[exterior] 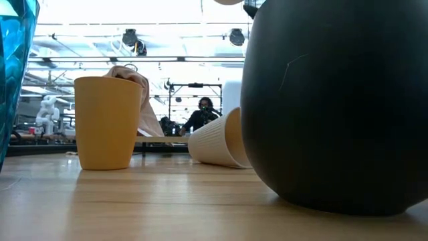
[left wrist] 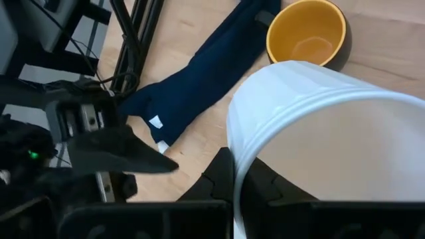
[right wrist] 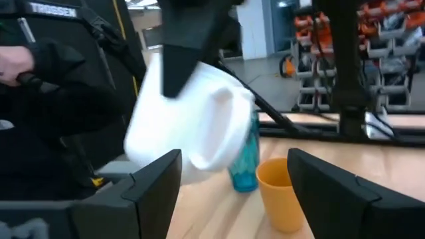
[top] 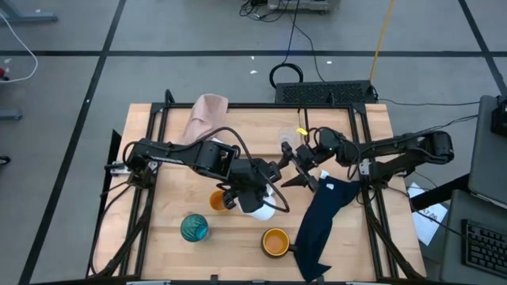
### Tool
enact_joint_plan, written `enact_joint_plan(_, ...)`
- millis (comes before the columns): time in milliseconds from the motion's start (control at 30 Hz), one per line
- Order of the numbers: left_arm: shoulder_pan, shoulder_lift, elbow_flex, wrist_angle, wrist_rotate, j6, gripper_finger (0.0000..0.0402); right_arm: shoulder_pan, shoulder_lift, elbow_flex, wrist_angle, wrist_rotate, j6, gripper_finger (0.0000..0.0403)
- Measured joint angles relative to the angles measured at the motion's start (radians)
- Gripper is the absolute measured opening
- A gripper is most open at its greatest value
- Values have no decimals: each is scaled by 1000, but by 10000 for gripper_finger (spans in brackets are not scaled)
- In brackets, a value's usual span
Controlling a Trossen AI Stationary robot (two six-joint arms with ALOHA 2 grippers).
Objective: Stack small to large cups/mugs on shelf
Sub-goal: Put the white mug on the shelf
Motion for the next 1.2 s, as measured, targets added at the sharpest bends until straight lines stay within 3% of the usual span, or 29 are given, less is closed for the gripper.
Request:
enact_joint_plan(433,3,0,0,10,0,5,3,-14,150,0,254,-63,119,263)
enact_joint_plan(800,10,0,0,14,0,-10,3,16,216,84,258,-106,126,263)
enact_joint_plan(1200,10,0,0,13,0,-21,4,23,216,85,234,-103,107,263)
